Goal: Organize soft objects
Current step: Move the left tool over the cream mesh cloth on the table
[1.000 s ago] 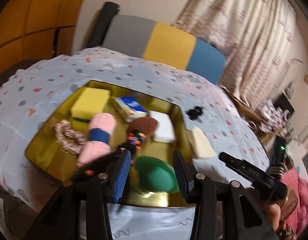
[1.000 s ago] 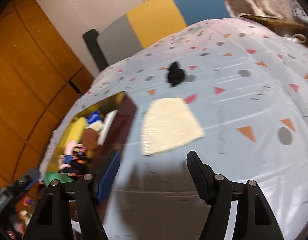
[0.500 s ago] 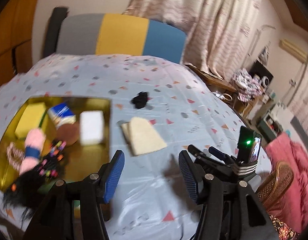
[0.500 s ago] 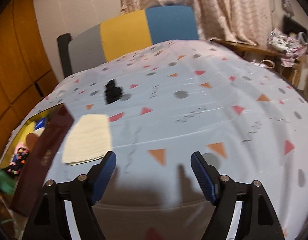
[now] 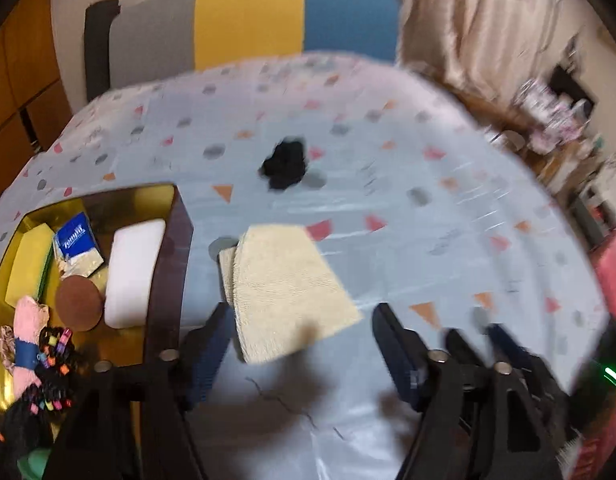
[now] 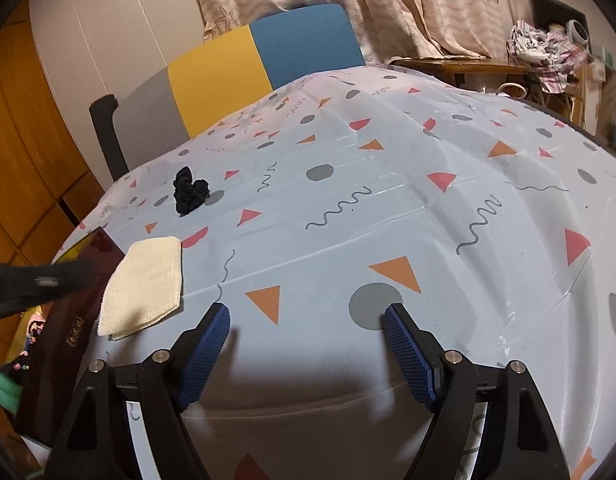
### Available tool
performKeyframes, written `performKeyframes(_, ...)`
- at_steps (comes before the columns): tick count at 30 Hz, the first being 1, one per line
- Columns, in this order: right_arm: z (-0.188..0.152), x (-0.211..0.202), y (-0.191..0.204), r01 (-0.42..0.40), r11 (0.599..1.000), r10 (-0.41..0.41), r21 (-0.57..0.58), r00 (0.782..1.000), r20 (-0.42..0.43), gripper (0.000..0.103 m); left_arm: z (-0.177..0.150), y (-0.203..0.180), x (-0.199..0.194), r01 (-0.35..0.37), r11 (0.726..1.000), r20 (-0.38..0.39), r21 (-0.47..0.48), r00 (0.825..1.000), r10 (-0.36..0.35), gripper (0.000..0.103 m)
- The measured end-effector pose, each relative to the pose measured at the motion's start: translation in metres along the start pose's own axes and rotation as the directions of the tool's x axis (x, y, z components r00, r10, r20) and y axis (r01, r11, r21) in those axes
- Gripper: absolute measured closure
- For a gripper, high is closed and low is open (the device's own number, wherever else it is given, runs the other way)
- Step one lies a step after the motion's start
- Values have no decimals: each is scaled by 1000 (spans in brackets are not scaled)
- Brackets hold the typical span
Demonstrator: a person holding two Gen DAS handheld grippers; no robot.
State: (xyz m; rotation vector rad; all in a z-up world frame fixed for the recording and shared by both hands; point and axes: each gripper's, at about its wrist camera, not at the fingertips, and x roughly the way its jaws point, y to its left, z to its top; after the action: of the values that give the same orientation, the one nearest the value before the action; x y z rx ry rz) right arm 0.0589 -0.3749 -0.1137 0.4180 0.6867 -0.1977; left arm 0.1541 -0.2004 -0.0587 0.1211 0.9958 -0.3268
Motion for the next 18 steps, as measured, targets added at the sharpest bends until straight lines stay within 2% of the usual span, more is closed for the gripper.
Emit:
performKeyframes(3, -1, -1, -4, -28, 999, 28, 24, 1000, 11, 22, 6, 2, 22, -34, 999, -41, -26, 999, 33, 28)
performKeyframes(7, -2, -1, -5, -41, 999, 41, 29, 999, 14, 19, 11, 1, 39, -93, 995, -70, -19, 993, 92, 22)
performKeyframes(10, -2, -1, -6, -53, 998, 53, 34, 998, 18, 18, 10, -3, 51, -130, 991, -86, 18, 988, 131, 21)
performKeyframes(13, -2, -1, -7, -63, 997, 63, 40, 998, 20, 18, 9, -7, 60, -126, 992, -96, 28, 987, 128, 21)
performKeyframes(18, -3, -1, -8, -68, 997, 67, 43, 997, 23, 17, 11, -9, 66, -109, 994, -62, 22, 992, 110, 17)
